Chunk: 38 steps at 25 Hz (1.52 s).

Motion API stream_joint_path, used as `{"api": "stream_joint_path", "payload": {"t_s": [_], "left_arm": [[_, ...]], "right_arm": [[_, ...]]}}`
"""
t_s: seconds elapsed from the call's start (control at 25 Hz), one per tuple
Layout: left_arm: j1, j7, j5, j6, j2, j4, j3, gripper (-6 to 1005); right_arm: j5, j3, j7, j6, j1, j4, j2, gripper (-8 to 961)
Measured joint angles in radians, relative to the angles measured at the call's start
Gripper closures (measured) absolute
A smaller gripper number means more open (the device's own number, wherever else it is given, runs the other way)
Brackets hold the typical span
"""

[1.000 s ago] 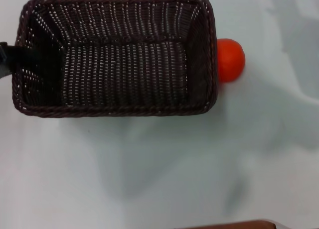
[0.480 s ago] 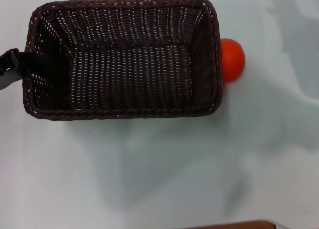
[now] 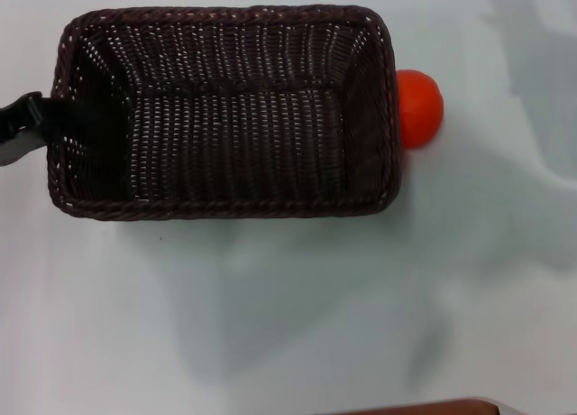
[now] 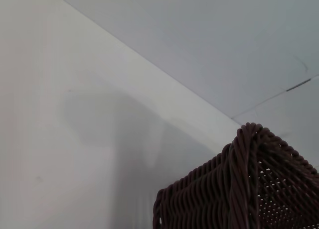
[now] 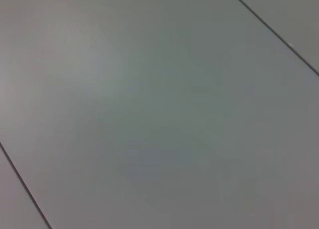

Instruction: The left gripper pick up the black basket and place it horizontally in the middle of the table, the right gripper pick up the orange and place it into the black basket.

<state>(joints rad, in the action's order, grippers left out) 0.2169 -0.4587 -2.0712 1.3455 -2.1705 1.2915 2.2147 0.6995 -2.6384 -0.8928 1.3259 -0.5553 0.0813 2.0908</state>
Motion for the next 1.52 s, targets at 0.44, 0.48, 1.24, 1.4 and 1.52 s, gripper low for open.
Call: {"api": "stream_joint_path", "payload": {"t_s": [0.44, 0.48, 1.24, 1.4, 1.52], "left_arm": [[0.004, 0.016, 0.006, -0.027, -0.001, -0.018, -0.023, 830], [0.005, 0.020, 0.006, -0.029, -0.001, -0.023, -0.023, 830], [0.012, -0.050, 0.010, 0.001, 0.006, -0.041, 0.025, 432], [0.016, -0.250, 0.051, 0.033, 0.008, -0.049, 0.136, 431], [0.009, -0.420, 0.139, 0.064, 0.009, -0.057, 0.239, 431]], "right_arm": [[0.000, 0.000, 0.000, 0.001, 0.000, 0.003, -0.001, 185], [0.000, 0.000, 0.000, 0.001, 0.000, 0.003, -0.002, 186], [0.005, 0.007, 0.000, -0.006, 0.000, 0.011, -0.004, 208], [0.009, 0.019, -0.005, -0.007, 0.000, 0.015, -0.007, 213], [0.012, 0.076, -0.040, -0.013, 0.006, 0.039, -0.015, 217]]}}
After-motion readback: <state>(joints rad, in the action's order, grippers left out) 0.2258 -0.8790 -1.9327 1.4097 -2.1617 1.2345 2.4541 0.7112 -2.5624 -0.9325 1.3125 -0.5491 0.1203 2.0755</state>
